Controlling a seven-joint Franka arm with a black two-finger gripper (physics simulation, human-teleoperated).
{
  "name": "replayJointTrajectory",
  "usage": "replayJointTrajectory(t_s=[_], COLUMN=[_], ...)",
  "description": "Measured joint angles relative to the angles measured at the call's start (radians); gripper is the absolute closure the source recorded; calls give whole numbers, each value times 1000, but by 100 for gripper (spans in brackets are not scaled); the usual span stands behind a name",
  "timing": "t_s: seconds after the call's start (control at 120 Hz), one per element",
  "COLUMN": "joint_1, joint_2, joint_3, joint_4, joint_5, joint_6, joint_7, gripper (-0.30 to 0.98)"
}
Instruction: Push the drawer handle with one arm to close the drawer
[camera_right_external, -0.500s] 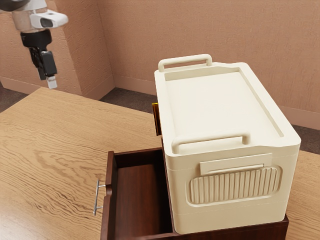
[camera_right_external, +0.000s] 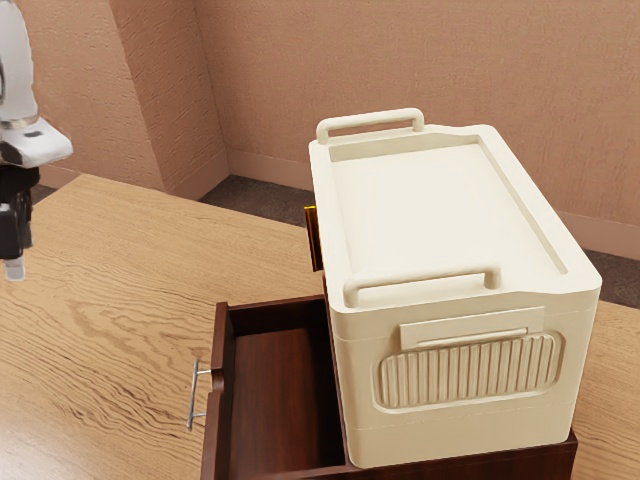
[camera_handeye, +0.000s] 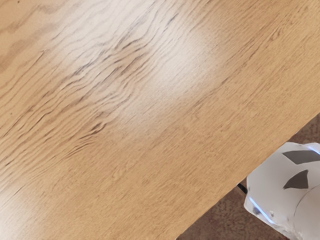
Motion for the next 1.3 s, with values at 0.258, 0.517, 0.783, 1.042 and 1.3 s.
replayJointTrajectory(t_s=[0.258,0.517,0.783,1.042,1.3], joint_1=[18,93,62,52,118], joint_2=[-157,-189,-192,-210,-200], joint_3=[-93,-315,-383,-452,-549], joint_4=[-305,-466,-540,-559,-518], joint_5=[-73,-296,-416,-494,-572], joint_6=[247,508,610,637,642], joint_7=[101,163,205,227,242], gripper=[34,68,76,78,78])
